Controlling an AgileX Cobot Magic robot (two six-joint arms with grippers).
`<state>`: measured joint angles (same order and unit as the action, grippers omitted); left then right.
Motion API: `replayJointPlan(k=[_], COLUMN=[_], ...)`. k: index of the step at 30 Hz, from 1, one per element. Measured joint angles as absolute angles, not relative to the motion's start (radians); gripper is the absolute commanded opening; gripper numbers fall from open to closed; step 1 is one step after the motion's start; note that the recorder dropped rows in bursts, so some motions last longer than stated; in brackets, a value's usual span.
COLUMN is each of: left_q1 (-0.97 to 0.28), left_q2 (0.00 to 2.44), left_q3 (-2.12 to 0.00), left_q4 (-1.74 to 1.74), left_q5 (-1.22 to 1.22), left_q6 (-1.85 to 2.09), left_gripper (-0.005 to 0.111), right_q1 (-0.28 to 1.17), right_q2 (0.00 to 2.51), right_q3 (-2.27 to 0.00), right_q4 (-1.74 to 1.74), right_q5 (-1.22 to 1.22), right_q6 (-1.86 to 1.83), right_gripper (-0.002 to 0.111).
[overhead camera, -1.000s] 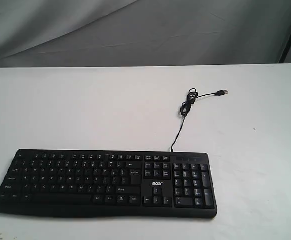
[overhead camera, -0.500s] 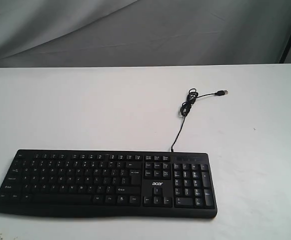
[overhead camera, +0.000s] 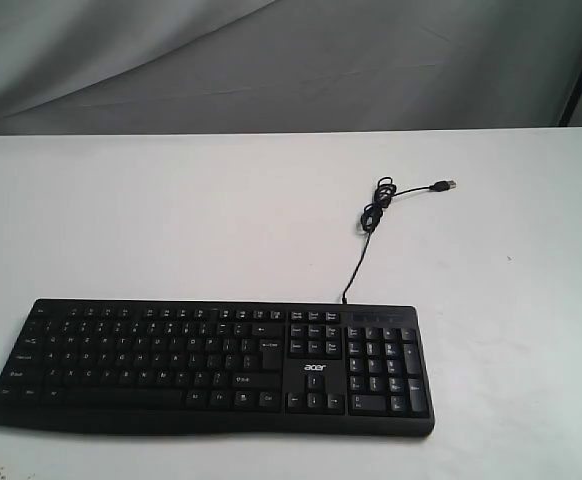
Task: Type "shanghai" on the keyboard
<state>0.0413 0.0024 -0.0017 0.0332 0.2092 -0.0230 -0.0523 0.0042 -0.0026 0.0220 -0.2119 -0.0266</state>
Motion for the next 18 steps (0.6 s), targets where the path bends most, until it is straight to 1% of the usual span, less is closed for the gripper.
replayJointPlan(k=[2,4,5,7,9,12,15,18], left_q1=[0.041,0.041,0.041,0.041,0.041,0.041,0.041,0.041], left_q2=[0.002,0.002,0.002,0.002,0.002,0.002,0.002,0.002], left_q3=[-0.002,-0.002,-0.002,-0.002,-0.002,-0.002,-0.002,-0.002], left_q4=[0.033,0.033,0.033,0.033,0.033,0.033,0.033,0.033], left_q5=[0.209,0.209,0.209,0.209,0.209,0.209,0.209,0.209], left_q6=[-0.023,-0.023,-0.023,-0.023,-0.023,-0.023,-0.023,-0.023], left_gripper=[0.0,0.0,0.0,0.0,0.0,0.0,0.0,0.0], right_q1=[-0.052,-0.052,-0.052,-0.052,-0.052,-0.052,-0.052,-0.052], right_q2=[0.004,0.004,0.004,0.018,0.083,0.235,0.404,0.577], right_q3=[-0.003,-0.005,-0.019,-0.095,-0.215,-0.381,-0.533,-0.715], right_q4=[0.042,0.055,0.055,0.006,-0.133,-0.374,-0.543,-0.74], right_q5=[-0.374,-0.562,-0.61,-0.63,-0.629,-0.653,-0.676,-0.548], right_q6=[0.072,0.287,0.382,0.492,0.549,0.654,0.784,0.897], right_gripper=[0.0,0.0,0.0,0.0,0.0,0.0,0.0,0.0])
